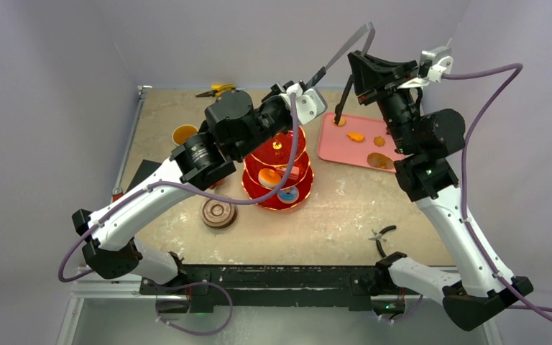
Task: Serve the afternoon tea
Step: Adjust the clamp.
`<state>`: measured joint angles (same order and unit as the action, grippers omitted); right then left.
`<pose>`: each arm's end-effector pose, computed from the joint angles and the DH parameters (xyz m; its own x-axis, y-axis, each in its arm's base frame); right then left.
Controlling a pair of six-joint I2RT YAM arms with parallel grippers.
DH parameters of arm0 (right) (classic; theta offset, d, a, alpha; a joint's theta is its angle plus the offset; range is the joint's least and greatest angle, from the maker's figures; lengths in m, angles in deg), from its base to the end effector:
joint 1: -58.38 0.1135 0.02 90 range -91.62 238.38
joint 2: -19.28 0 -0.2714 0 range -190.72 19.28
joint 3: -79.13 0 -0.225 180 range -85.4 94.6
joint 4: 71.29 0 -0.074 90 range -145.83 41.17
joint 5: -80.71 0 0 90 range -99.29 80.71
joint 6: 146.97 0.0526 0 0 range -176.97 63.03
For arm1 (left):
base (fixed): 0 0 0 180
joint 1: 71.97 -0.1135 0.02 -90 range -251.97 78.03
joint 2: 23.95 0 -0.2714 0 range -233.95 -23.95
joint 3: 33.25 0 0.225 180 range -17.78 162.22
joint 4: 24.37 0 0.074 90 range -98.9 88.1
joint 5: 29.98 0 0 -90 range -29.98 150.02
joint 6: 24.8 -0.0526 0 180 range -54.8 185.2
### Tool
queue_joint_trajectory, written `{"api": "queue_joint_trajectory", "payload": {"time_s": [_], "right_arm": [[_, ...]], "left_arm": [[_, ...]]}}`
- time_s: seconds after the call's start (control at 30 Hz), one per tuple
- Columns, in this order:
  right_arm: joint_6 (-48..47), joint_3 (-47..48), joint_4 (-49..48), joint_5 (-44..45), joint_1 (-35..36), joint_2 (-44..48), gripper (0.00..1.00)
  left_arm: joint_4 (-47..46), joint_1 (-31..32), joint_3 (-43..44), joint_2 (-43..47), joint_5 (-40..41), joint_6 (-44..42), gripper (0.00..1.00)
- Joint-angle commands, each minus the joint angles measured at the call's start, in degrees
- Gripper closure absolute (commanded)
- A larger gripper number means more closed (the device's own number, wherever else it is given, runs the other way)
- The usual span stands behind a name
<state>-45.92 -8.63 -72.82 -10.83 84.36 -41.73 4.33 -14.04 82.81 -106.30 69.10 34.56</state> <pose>0.1678 0.0833 0.5360 0.3896 0.4030 -0.8281 -0.5430 0.8268 0.1469 0.1645 -0.2468 0.5184 0.4238 0.2714 -0.8641 0.6245 0.6034 0.4958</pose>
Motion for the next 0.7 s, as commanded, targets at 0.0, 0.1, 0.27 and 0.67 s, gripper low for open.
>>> {"api": "queue_joint_trajectory", "payload": {"time_s": [0.0, 0.1, 0.27, 0.67], "right_arm": [[2.6, 2.59, 0.11, -5.15, 0.34, 0.23, 0.81], [3.96, 1.87, -0.18, -7.34, 0.35, 0.64, 0.79], [3.65, 0.4, -1.76, -8.85, 0.32, 1.29, 0.9], [-2.85, -1.81, -5.42, -11.73, 0.33, 3.71, 1.0]], "left_arm": [[-3.67, 0.69, -0.3, 1.62, -2.03, 0.49, 1.0], [-6.46, 0.69, -3.25, 3.03, -3.25, 0.81, 0.97], [-5.12, 0.69, -3.37, 3.24, -6.31, 3.21, 0.62], [5.13, 0.08, 0.16, 4.44, -16.63, 11.42, 0.37]]}}
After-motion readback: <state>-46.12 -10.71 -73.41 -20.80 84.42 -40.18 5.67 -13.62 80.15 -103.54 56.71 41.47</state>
